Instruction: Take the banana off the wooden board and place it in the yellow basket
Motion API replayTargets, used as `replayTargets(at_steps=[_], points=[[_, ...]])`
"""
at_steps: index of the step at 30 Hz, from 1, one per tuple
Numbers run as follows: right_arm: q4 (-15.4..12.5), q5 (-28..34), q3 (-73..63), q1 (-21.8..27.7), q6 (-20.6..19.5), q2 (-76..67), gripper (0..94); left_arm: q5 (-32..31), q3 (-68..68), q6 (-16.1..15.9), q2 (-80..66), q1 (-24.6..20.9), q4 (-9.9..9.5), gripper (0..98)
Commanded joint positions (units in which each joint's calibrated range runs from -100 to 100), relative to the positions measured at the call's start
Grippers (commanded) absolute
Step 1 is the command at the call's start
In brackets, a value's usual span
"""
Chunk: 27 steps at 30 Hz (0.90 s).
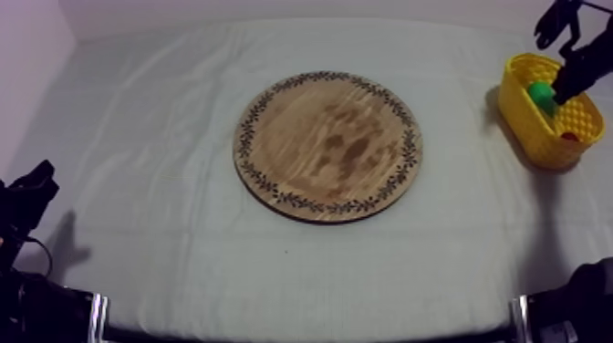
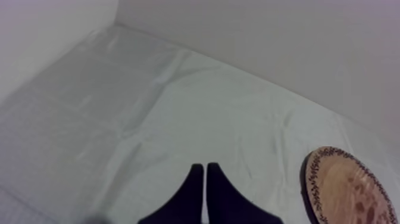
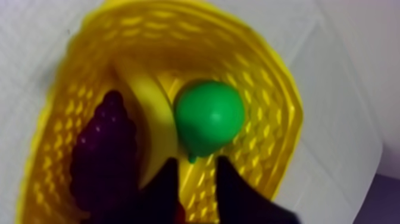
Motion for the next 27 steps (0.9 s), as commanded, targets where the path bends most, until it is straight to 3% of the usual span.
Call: replayTargets(at_steps=[1, 4, 8, 11, 13, 15, 22, 27], points=[[-1.7, -1.1, 2.4, -0.1, -0.9, -4.4, 5.0, 0.0, 0.0, 0.0, 0.0, 0.0, 0.02, 0.1], [-5.0, -4.2, 7.4, 0.1, -2.2, -10.5, 2.2, 0.0, 0.0, 0.0, 0.0, 0.0, 0.02, 0.1], [-11.5, -9.6, 16.5, 0.8, -4.0, -20.6, 1.1, 0.0, 0.0, 0.0, 0.0, 0.0, 0.02, 0.1], [-17.4, -14.1, 24.9, 0.2, -3.3, -28.9, 0.9, 0.0, 0.0, 0.0, 0.0, 0.0, 0.02, 0.1], [-19.8, -15.2, 30.3, -0.9, -2.9, -35.0, 0.8, 0.0, 0.0, 0.0, 0.0, 0.0, 0.02, 0.1], [-20.2, -14.2, 35.0, -2.1, -3.9, -41.3, 0.8, 0.0, 0.0, 0.0, 0.0, 0.0, 0.02, 0.1], [-16.8, -7.3, 47.9, -6.2, -12.0, -64.4, 0.7, 0.0, 0.0, 0.0, 0.0, 0.0, 0.02, 0.1], [-19.8, -4.8, 58.3, -6.0, -12.4, -82.2, 0.7, 0.0, 0.0, 0.0, 0.0, 0.0, 0.02, 0.1]])
